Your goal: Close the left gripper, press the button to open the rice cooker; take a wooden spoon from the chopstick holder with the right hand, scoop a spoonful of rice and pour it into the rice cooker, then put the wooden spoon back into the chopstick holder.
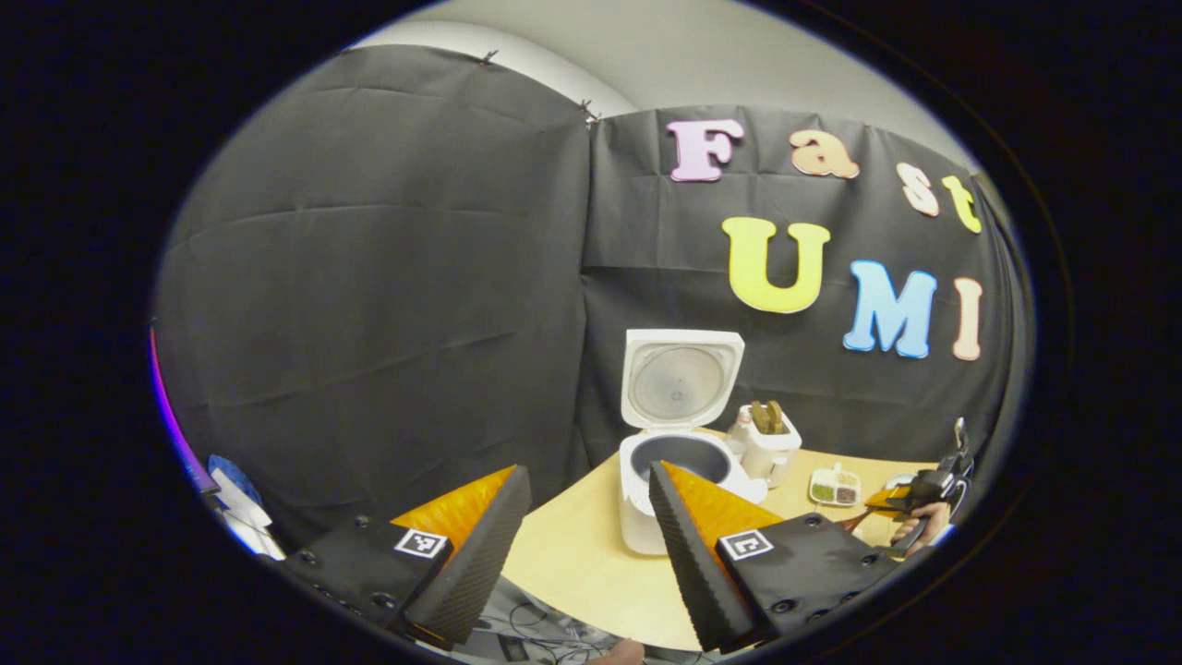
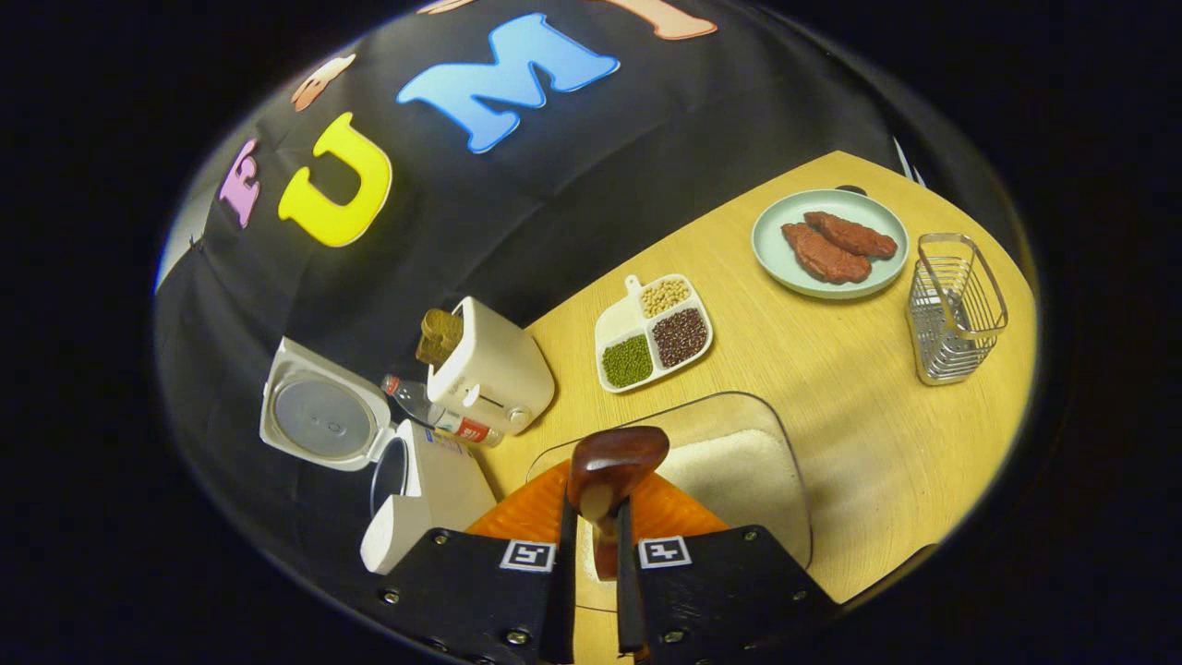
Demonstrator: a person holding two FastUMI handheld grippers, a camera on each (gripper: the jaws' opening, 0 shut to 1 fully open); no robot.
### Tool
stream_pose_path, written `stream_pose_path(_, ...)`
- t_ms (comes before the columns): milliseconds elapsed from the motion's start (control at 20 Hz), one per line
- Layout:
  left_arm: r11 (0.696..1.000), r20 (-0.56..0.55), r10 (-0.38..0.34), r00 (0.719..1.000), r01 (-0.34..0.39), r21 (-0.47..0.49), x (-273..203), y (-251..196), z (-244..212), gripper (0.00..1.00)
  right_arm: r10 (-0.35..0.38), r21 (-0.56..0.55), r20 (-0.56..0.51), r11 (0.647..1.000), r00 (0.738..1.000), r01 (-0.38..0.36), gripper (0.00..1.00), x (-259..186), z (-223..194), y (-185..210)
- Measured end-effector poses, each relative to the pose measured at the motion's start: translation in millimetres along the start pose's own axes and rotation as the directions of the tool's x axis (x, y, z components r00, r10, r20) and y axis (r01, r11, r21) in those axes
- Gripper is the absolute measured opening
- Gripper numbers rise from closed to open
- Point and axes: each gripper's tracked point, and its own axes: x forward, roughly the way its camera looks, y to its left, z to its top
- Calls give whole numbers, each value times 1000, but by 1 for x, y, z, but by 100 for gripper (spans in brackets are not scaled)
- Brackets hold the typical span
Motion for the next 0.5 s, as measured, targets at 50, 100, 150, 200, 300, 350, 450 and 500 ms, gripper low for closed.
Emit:
stream_pose_path(50,1000,1,-11,1000,11,6,-2,-4,3,85,13,20,10,1000,1000,-13,19,-6,4,-1)
stream_pose_path(100,1000,3,-21,1000,21,12,-2,-8,3,85,29,52,17,998,999,-30,18,-11,7,1)
stream_pose_path(150,1000,5,-27,1000,27,16,-2,-11,4,85,44,88,27,995,999,-46,18,-17,11,2)
stream_pose_path(200,999,5,-32,999,32,18,-2,-12,4,85,52,117,40,991,998,-57,18,-20,15,3)
stream_pose_path(300,999,8,-42,999,42,13,-1,-17,8,86,72,156,51,985,996,-80,18,-26,19,7)
stream_pose_path(350,999,10,-44,999,44,13,-2,-16,8,86,85,166,54,982,995,-93,18,-29,21,11)
stream_pose_path(450,999,14,-44,999,44,19,-2,-15,9,86,106,190,65,975,992,-116,18,-34,24,19)
stream_pose_path(500,999,16,-42,999,42,20,-4,-13,8,85,120,206,69,970,990,-131,19,-35,26,26)
